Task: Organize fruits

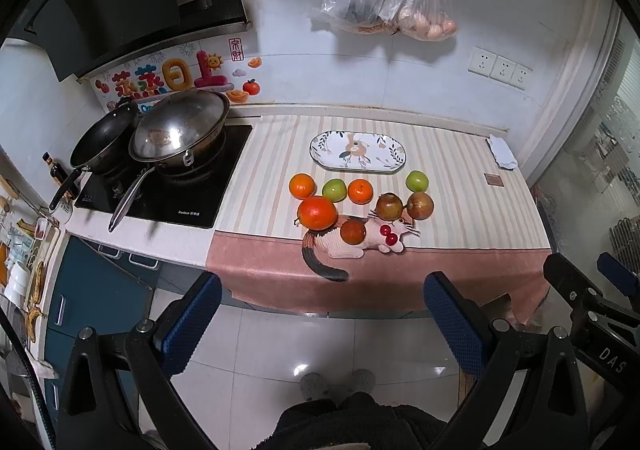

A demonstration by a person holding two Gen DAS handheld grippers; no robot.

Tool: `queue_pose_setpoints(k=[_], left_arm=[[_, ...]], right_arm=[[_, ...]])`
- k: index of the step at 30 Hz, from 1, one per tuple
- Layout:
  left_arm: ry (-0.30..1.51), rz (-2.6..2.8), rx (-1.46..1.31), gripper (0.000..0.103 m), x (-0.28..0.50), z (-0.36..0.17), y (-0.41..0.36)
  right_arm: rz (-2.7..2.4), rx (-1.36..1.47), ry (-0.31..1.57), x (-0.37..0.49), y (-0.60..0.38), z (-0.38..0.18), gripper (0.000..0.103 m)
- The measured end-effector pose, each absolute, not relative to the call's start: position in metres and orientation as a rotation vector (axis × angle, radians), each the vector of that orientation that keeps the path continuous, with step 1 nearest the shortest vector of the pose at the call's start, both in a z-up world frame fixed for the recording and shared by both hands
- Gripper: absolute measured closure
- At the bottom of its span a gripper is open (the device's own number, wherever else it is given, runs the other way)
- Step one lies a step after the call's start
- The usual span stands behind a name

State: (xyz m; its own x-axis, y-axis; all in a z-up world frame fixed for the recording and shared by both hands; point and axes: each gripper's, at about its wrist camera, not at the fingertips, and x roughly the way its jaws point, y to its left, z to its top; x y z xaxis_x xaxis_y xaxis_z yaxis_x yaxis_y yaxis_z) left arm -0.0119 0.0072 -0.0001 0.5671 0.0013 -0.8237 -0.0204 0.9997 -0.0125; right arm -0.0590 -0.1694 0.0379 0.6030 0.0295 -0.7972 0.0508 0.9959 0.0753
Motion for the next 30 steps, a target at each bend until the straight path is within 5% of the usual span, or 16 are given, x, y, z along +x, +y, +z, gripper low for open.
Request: queue_pose_setpoints(k=[30], left_arm=[[0.961,0.021,-0.032,0.000,-0.024,0.004,0.008]], right_arm=[[0.002,0.079,0.906,-0.084,-0.167,0.049,0.000]])
